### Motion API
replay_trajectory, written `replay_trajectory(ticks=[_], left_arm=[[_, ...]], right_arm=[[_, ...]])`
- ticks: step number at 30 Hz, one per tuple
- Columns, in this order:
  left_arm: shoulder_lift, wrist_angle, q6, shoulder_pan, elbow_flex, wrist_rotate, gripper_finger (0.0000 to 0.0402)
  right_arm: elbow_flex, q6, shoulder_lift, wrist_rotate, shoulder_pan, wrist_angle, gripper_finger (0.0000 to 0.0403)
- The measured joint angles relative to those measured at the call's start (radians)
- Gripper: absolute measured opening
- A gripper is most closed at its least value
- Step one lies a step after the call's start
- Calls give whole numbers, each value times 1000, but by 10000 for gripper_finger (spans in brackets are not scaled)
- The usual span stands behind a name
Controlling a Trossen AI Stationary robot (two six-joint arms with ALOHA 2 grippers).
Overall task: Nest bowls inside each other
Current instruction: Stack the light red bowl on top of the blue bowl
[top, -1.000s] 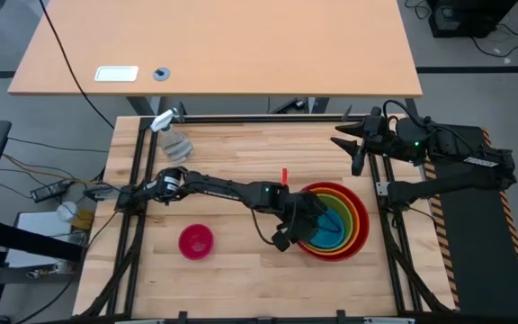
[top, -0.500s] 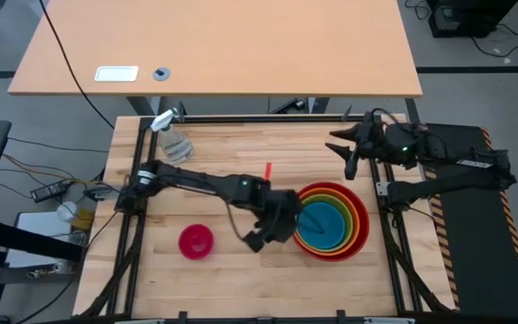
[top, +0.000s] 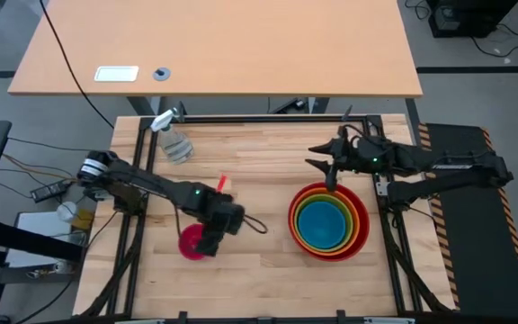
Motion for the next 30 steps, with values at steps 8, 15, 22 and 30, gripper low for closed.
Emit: replay_trajectory(ticks=[8, 15, 22, 30], left_arm=[[-28, -106, -37, -10, -227, -129, 162], [-22, -70, -10, 7, -307, -155, 152], [-24, -7, 6, 47, -299, -141, 20], [-21, 80, 26, 146, -88, -344, 10]], right_arm=[[-3, -26, 99, -41, 0, 120, 169], [-3, -27, 124, -35, 0, 122, 169], [5, -11, 107, -25, -1, 68, 169], [25, -73, 189, 35, 98, -119, 169]])
